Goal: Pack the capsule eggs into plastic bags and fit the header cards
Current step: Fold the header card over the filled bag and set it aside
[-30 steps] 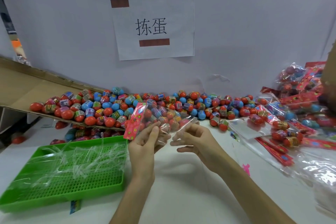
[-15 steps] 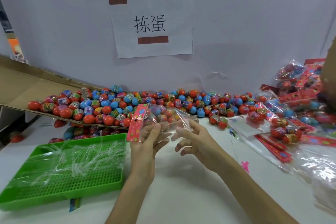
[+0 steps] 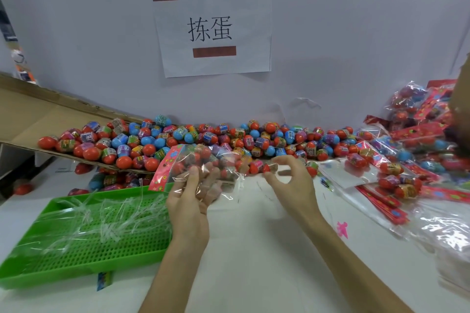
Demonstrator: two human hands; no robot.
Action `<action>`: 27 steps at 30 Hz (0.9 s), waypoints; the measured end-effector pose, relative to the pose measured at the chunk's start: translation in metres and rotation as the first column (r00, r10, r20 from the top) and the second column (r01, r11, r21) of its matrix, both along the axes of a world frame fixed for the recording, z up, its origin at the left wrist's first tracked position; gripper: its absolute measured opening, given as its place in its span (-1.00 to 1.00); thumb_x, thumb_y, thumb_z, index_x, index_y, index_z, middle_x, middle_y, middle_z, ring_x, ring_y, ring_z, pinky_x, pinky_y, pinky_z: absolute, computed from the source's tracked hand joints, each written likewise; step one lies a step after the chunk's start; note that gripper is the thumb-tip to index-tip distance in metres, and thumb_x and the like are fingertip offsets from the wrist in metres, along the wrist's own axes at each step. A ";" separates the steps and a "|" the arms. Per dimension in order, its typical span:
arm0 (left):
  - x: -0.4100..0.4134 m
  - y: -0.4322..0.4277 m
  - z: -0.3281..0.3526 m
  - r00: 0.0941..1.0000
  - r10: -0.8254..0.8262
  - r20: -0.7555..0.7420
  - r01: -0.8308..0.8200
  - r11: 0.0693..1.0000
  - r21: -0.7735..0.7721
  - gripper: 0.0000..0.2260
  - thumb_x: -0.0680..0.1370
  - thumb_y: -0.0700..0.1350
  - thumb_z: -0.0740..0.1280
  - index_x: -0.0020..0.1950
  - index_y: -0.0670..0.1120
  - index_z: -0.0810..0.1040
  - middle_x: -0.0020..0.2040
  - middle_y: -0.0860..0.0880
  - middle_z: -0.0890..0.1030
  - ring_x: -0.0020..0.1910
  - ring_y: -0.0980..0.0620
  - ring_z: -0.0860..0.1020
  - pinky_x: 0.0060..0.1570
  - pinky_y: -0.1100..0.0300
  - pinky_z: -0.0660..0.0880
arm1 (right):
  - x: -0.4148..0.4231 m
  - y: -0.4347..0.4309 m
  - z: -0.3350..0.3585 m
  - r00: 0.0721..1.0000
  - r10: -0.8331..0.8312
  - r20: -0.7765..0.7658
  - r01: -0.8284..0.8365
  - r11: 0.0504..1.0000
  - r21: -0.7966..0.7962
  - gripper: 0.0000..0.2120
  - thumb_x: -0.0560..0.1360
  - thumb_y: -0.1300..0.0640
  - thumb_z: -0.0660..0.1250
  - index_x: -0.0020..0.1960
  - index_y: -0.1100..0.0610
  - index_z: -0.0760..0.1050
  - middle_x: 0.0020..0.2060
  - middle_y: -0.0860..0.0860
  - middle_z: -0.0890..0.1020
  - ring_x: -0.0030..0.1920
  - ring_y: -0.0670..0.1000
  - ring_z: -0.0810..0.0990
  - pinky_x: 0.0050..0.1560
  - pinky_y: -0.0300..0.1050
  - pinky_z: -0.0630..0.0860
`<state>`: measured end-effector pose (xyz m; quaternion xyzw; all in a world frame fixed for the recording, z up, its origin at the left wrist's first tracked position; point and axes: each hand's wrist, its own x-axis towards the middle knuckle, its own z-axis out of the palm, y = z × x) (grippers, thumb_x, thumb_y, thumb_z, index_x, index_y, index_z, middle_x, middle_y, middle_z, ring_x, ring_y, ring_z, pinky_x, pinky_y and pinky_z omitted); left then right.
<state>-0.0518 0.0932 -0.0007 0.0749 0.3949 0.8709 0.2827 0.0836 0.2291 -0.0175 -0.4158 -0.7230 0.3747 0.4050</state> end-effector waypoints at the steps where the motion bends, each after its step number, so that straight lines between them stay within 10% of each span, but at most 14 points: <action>1: -0.001 0.000 0.001 1.000 -0.002 0.011 0.001 1.000 0.007 -0.90 0.63 -0.14 0.35 0.10 -0.12 0.63 0.05 -0.14 0.75 -0.01 -0.07 0.75 -0.20 0.13 0.69 | 0.001 0.003 -0.004 0.997 -0.013 0.075 0.009 0.998 0.065 -0.64 0.50 0.00 0.50 0.25 -0.10 0.50 0.21 -0.20 0.47 0.14 -0.12 0.53 0.09 -0.18 0.52; 7: -0.002 -0.003 0.002 1.000 -0.004 0.021 0.004 1.000 0.022 -0.90 0.66 -0.15 0.33 0.07 -0.11 0.63 0.06 -0.15 0.75 0.02 -0.10 0.75 -0.13 0.11 0.70 | -0.025 0.026 -0.001 0.842 0.007 0.539 -0.098 0.985 0.141 -0.03 0.36 -0.40 0.45 0.59 -0.03 0.15 0.55 -0.02 0.22 0.51 0.08 0.26 0.43 0.17 0.37; 12: -0.003 -0.002 0.000 0.999 -0.018 0.034 0.017 0.999 0.029 -0.86 0.67 -0.16 0.31 0.17 -0.15 0.61 0.08 -0.16 0.75 0.06 -0.13 0.74 -0.12 0.09 0.70 | -0.062 0.038 0.002 0.802 0.202 0.562 -0.323 0.938 0.124 -0.32 0.58 -0.30 0.27 0.57 0.02 0.23 0.50 0.01 0.32 0.46 0.09 0.35 0.48 0.22 0.29; 18: -0.004 0.000 -0.002 0.997 -0.043 0.060 0.040 0.998 0.040 -0.88 0.67 -0.15 0.32 0.15 -0.13 0.61 0.09 -0.16 0.75 0.05 -0.13 0.74 -0.13 0.07 0.70 | -0.068 0.040 -0.012 0.866 0.134 0.482 -0.298 0.912 0.282 -0.74 0.65 -0.02 0.23 0.29 0.05 0.47 0.12 -0.01 0.50 0.08 0.04 0.50 0.03 -0.02 0.47; 27: -0.006 -0.001 -0.004 0.995 -0.048 0.084 0.044 0.998 0.054 -0.91 0.66 -0.16 0.34 0.00 -0.11 0.63 -0.09 -0.08 0.76 -0.17 -0.01 0.75 -0.26 0.14 0.67 | -0.064 0.040 -0.022 0.812 -0.004 0.584 -0.354 0.792 0.498 -0.60 0.55 -0.19 0.32 0.29 0.00 0.52 0.01 -0.03 0.58 -0.06 0.05 0.52 -0.17 -0.11 0.33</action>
